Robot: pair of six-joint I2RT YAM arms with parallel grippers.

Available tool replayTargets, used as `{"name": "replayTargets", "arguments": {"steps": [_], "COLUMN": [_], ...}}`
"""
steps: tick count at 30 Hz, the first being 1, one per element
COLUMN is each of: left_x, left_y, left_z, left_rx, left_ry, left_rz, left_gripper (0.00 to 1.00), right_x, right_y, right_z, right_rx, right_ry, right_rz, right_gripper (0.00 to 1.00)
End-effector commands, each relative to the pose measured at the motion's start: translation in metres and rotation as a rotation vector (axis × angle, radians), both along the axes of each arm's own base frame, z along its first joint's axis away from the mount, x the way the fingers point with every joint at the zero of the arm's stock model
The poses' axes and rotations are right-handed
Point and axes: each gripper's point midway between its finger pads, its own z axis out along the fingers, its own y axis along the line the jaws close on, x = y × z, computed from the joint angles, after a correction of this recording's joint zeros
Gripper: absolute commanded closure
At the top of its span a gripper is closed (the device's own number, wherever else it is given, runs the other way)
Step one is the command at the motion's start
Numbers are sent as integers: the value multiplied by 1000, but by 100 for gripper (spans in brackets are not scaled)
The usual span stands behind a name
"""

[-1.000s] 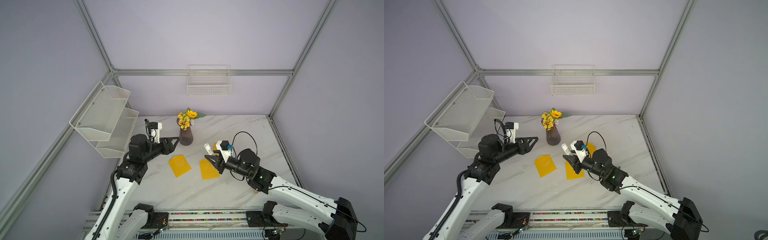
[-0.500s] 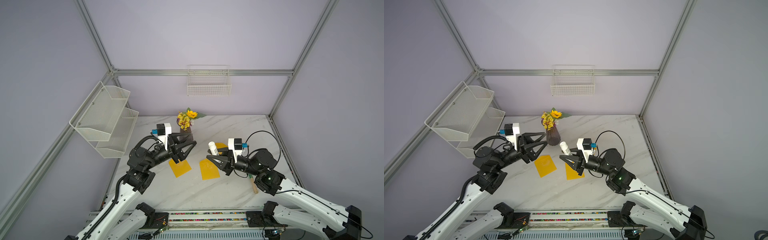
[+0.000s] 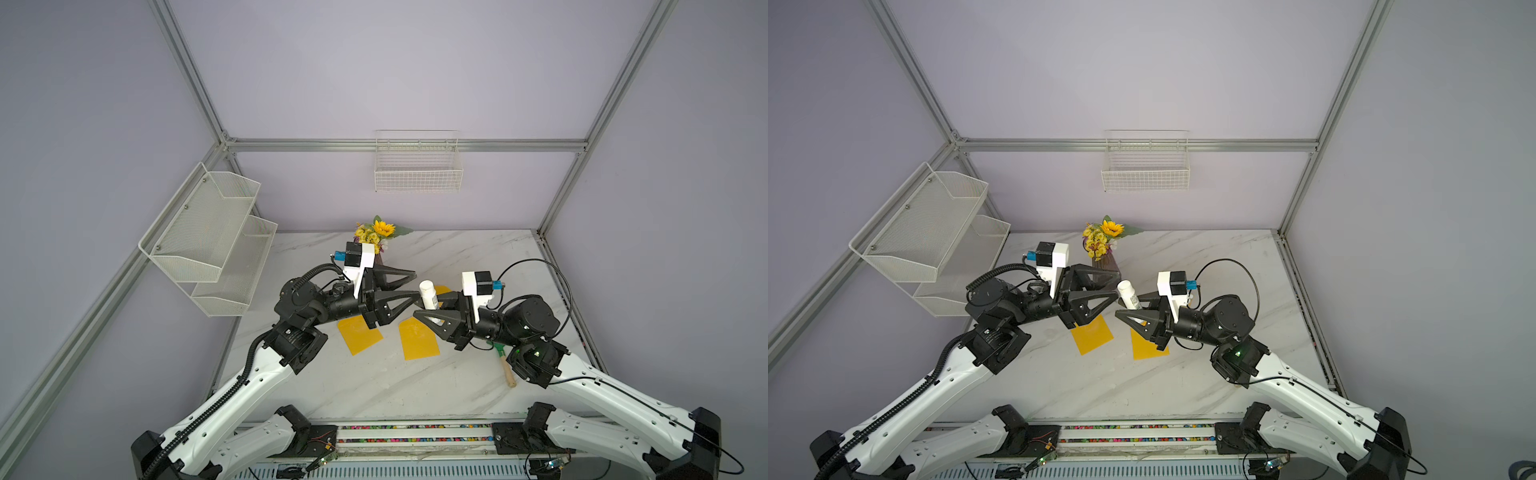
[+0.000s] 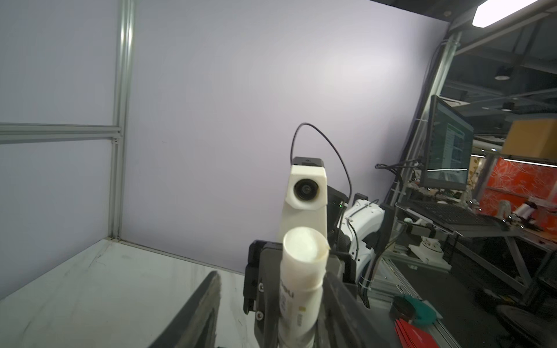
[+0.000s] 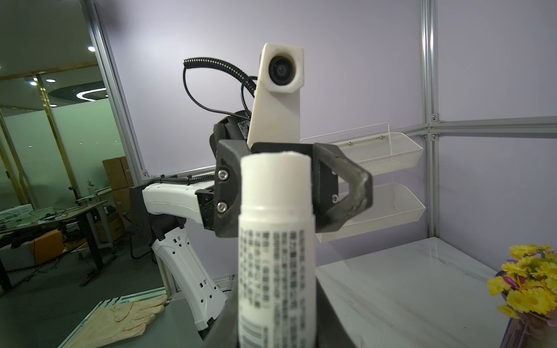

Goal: Seal the envelope with a glue stick
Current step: Unscrew the glue stick.

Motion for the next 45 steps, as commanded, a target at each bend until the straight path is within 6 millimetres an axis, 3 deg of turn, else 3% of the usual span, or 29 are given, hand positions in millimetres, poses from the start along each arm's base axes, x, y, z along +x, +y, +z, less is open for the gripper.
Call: {"name": "replayTargets", "arguments": {"steps": [1, 9, 22, 32, 38, 45], "left_x": [-34, -43, -27, -25, -24, -23], "left_y": [-3, -11, -17, -16, -13, -16], "left_z": [6, -1, 1, 6, 9, 6], "left_rx": [24, 68, 60, 46, 43, 60], "left_ry": [-98, -95, -94, -94, -96, -74], "left_rz": [-163, -256, -195, -175, -146, -167], "left_gripper": [45, 44, 62, 48, 46, 55], "right_x": [-8, -1, 1, 3, 3, 4], "right_y": [-6, 1, 7, 9, 8, 7], "right_z": [24, 23, 8, 2, 1, 0], "right_rx": [68, 54, 4, -23, -24, -28], "right_ry": [-37, -6, 7, 1, -8, -11], "right_rz": [22, 23, 32, 24, 17, 2], "right_gripper": [100, 100, 100, 100, 100, 100]}}
